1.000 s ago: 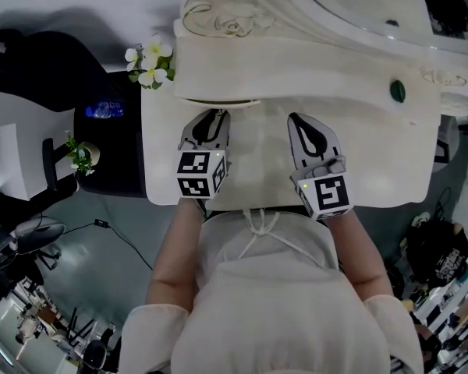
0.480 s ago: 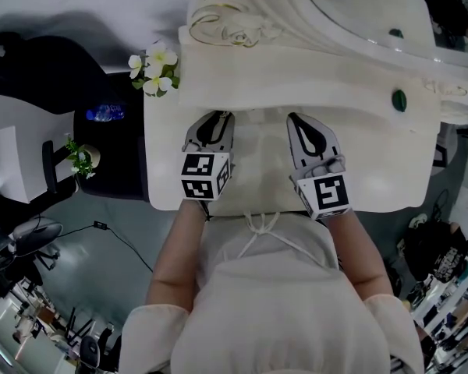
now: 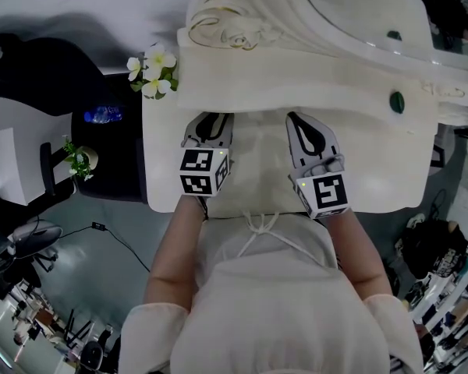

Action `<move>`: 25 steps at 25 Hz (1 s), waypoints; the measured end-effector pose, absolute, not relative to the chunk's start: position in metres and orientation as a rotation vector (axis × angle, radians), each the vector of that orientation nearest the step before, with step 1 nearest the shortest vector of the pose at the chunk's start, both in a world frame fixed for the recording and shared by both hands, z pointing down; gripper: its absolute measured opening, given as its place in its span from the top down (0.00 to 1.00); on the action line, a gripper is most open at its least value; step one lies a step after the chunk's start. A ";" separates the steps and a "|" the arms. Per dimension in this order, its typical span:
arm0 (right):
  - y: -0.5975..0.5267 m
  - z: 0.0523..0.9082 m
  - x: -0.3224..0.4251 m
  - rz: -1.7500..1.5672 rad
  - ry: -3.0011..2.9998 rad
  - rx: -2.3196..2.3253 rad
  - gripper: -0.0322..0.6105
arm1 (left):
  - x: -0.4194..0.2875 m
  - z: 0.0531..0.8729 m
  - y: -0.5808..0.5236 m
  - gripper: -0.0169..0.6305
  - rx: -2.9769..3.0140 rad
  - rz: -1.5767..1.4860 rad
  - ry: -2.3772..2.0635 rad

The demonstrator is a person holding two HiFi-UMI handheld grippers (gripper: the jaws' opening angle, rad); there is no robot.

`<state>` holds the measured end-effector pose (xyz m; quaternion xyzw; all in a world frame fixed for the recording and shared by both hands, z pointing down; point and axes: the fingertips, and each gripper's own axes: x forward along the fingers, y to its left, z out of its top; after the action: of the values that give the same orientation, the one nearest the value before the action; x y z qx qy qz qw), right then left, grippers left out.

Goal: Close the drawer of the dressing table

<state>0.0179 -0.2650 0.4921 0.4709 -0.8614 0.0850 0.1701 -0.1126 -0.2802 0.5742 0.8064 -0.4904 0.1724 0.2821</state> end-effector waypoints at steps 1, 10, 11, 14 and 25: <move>-0.265 0.491 0.018 0.241 -2.446 1.340 0.94 | -0.112 0.574 -0.280 0.81 2.160 0.460 -1.312; -0.259 0.482 0.016 0.233 -2.455 1.334 0.94 | -0.106 0.567 -0.277 0.75 2.192 0.371 -1.258; -0.257 0.481 0.016 0.244 -2.453 1.344 0.94 | -0.105 0.565 -0.276 0.68 2.192 0.348 -1.255; -0.249 0.480 0.019 0.264 -2.446 1.366 0.94 | -0.109 0.560 -0.268 0.59 2.186 0.322 -1.279; -0.220 0.470 0.020 0.250 -2.487 1.385 0.94 | -0.112 0.492 -0.231 0.59 2.384 0.391 -1.339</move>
<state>0.0203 -0.2203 0.4700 0.4799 -0.8615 0.0867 0.1415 -0.1125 -0.2311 0.4921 0.8477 -0.4760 0.1389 0.1886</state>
